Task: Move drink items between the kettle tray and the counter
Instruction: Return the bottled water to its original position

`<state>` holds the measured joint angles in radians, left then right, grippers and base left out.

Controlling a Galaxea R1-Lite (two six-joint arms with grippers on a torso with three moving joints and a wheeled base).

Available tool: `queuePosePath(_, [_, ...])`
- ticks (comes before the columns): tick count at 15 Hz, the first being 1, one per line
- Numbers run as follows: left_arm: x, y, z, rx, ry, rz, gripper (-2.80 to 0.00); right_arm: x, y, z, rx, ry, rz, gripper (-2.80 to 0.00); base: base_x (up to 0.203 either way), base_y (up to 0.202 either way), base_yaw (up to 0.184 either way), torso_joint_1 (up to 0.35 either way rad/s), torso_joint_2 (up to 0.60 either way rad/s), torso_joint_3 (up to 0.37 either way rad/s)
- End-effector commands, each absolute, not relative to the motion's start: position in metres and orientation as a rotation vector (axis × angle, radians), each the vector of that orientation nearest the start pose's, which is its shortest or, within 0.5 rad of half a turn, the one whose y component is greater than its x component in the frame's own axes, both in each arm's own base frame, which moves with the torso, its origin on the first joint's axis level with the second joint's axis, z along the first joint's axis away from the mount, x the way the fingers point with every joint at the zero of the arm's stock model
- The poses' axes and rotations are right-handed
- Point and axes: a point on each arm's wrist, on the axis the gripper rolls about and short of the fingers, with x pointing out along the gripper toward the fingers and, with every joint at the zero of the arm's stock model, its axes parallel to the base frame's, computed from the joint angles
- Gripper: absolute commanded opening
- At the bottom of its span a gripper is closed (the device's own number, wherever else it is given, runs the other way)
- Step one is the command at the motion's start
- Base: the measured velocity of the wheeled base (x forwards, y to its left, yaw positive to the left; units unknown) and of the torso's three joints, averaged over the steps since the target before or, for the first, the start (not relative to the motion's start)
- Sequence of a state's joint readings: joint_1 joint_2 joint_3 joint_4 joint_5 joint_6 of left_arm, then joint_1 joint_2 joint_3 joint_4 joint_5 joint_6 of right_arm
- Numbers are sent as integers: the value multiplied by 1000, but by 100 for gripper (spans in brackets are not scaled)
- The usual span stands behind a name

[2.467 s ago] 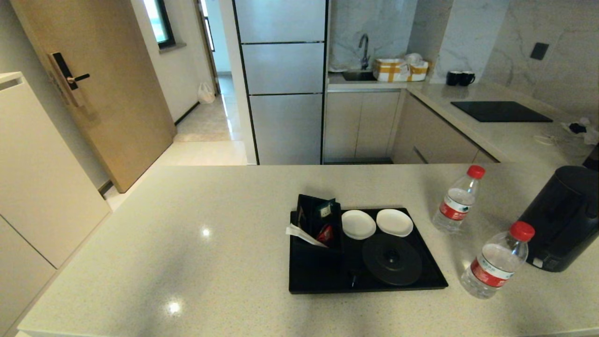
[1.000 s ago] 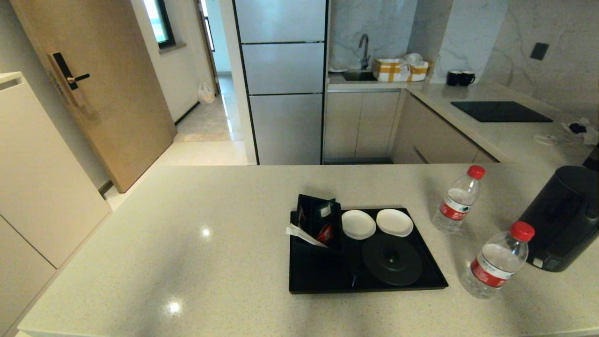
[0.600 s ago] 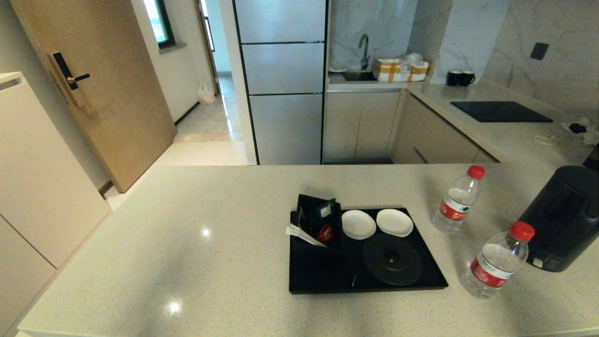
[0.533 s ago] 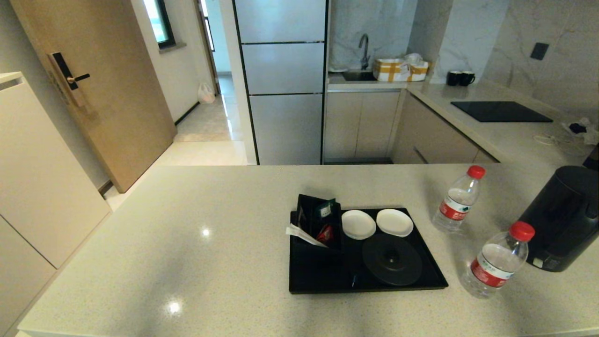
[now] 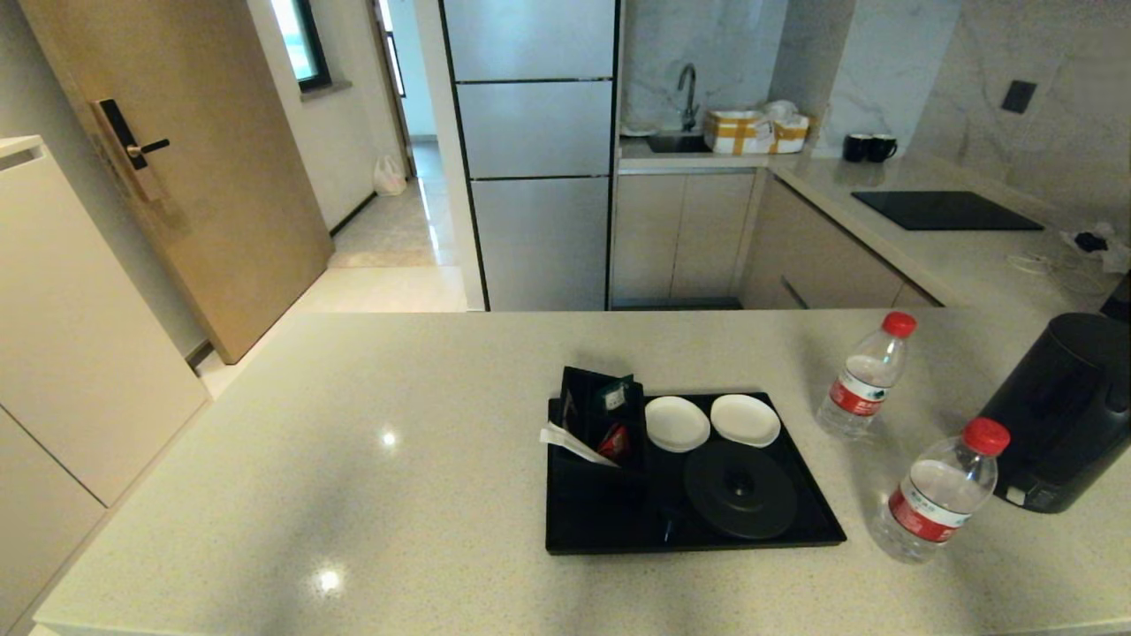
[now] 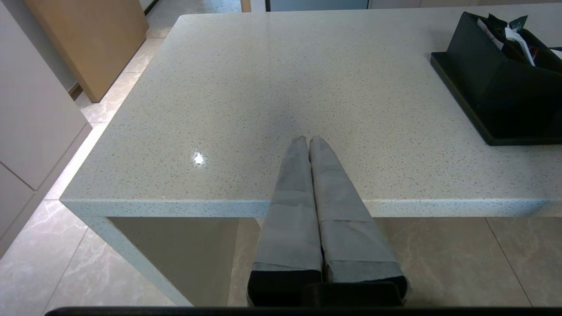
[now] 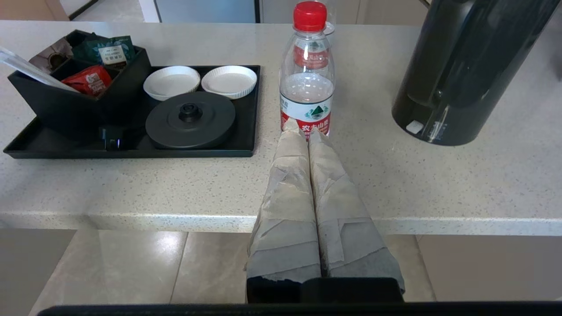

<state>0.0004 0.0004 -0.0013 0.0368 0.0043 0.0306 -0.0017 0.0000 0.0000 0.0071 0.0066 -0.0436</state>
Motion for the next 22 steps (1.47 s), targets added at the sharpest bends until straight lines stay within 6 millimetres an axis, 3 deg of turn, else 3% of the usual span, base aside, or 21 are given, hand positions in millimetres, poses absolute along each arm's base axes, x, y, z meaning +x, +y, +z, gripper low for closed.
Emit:
queuePosePath(1, [-23, 0, 72, 31, 36, 4, -280, -23, 0, 75, -24, 6, 1, -280, 0, 0, 0, 0, 0, 0])
queuePosePath(5, [-23, 0, 72, 31, 35, 4, -280, -32, 0, 104, -22, -22, 7, -280, 0, 0, 0, 0, 0, 0])
queuePosePath(7, [-23, 0, 72, 31, 35, 4, -280, -32, 0, 109, -21, 4, 6, -280, 0, 0, 0, 0, 0, 0])
queuePosePath(9, [-23, 0, 72, 31, 35, 4, -280, -30, 0, 144, -15, 70, -21, -280, 0, 0, 0, 0, 0, 0])
queuePosePath(12, [-23, 0, 72, 31, 35, 6, -280, -6, -1, 179, -10, 254, -67, -280, 0, 0, 0, 0, 0, 0])
queuePosePath(15, [-23, 0, 72, 31, 37, 4, -280, 23, -1, 197, 18, 336, -61, -280, 0, 0, 0, 0, 0, 0])
queuePosePath(18, [-23, 0, 72, 31, 35, 6, -280, 61, 0, 182, 31, 465, -28, -280, 0, 0, 0, 0, 0, 0])
queuePosePath(20, [-23, 0, 72, 31, 35, 4, -280, 68, 0, 159, 25, 477, -13, -280, 0, 0, 0, 0, 0, 0])
queuePosePath(22, [-23, 0, 72, 31, 35, 4, -280, 82, -1, 153, 30, 482, -14, -280, 0, 0, 0, 0, 0, 0])
